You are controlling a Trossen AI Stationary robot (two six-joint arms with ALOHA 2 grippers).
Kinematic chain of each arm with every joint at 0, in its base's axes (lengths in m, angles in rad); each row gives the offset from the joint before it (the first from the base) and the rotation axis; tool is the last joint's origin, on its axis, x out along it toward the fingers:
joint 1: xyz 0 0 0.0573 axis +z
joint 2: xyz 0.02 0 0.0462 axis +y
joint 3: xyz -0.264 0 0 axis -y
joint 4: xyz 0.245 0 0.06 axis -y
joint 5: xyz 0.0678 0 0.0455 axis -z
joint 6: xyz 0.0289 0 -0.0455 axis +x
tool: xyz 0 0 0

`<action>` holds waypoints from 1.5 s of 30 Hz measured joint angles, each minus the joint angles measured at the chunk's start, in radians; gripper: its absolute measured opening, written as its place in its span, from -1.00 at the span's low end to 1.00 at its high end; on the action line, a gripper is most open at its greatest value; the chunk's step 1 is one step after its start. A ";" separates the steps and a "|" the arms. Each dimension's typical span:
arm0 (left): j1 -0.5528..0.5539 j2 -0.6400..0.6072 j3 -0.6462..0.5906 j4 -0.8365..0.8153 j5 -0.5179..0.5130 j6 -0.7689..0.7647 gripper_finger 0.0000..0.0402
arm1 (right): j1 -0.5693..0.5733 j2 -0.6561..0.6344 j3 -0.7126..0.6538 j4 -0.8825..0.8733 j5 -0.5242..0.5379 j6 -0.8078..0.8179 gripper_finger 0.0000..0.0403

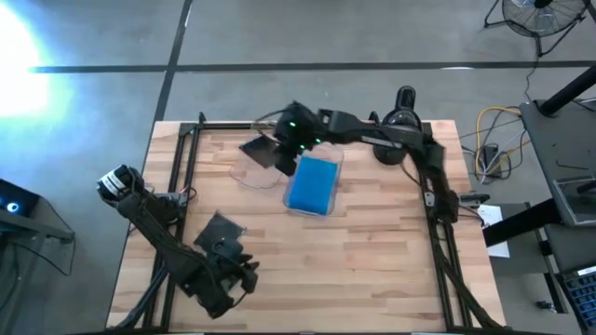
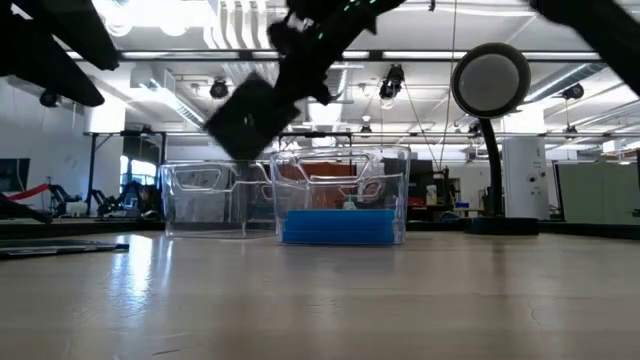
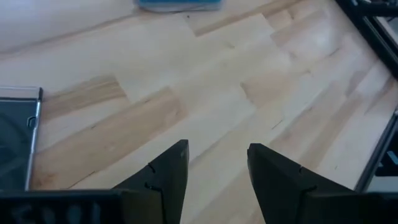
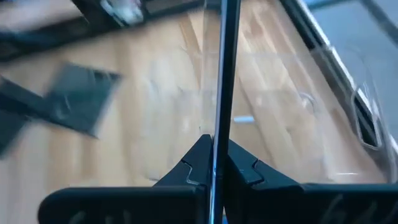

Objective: Pick & place jewel cases by type
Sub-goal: Put the bottom right black CD case into the left transparent bin, then put the top black CD case into the left transparent bin

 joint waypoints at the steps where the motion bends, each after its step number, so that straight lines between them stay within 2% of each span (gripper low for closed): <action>1: 0.003 0.000 -0.001 -0.001 -0.001 0.000 -0.27 | -0.010 0.047 0.065 -0.058 0.000 -0.026 -0.94; 3: 0.008 0.000 -0.003 0.000 -0.009 0.000 -0.27 | -0.027 0.141 0.196 -0.173 -0.020 -0.068 -0.94; 5: 0.008 0.000 -0.006 -0.001 -0.017 0.000 -0.27 | -0.046 0.225 0.312 -0.262 -0.099 -0.085 -0.94; 8: 0.008 0.000 -0.007 -0.003 -0.019 0.000 -0.27 | -0.080 0.213 0.230 -0.190 -0.276 -0.046 -0.94; 9: 0.008 0.000 -0.009 -0.005 -0.021 0.000 -0.27 | -0.085 0.212 0.214 -0.181 -0.299 -0.021 -0.94; 17: 0.009 0.000 -0.029 -0.004 -0.061 0.004 -0.27 | -0.110 0.212 0.216 -0.285 -0.341 0.003 -0.93; 23: 0.010 0.000 -0.049 -0.003 -0.061 0.002 -0.27 | -0.108 0.212 0.216 -0.468 -0.295 -0.043 -0.88; 27: 0.010 0.000 -0.057 0.004 -0.061 0.000 -0.27 | -0.094 0.207 0.219 -0.481 -0.232 -0.056 -0.75; 31: 0.010 0.000 -0.057 0.018 -0.061 0.000 -0.27 | -0.084 0.203 0.254 -0.399 -0.224 -0.030 -0.61; 36: 0.010 0.000 -0.057 0.036 -0.061 0.000 -0.27 | -0.065 0.201 0.255 -0.222 -0.215 0.106 -0.49; 38: 0.010 0.000 -0.057 0.041 -0.062 0.000 -0.27 | -0.055 0.201 0.254 -0.201 -0.112 0.137 -0.44; 41: 0.009 0.000 -0.057 0.049 -0.061 0.000 -0.27 | -0.048 0.201 0.253 -0.234 0.133 0.156 -0.37; 42: 0.009 0.000 -0.057 0.051 -0.061 0.000 -0.27 | -0.048 0.202 0.253 -0.246 0.182 0.155 -0.35; 43: 0.009 0.000 -0.057 0.050 -0.061 0.000 -0.27 | -0.049 0.202 0.252 -0.254 0.194 0.148 -0.33; 45: 0.009 0.000 -0.057 0.051 -0.061 0.000 -0.27 | -0.050 0.202 0.252 -0.262 0.142 0.144 -0.30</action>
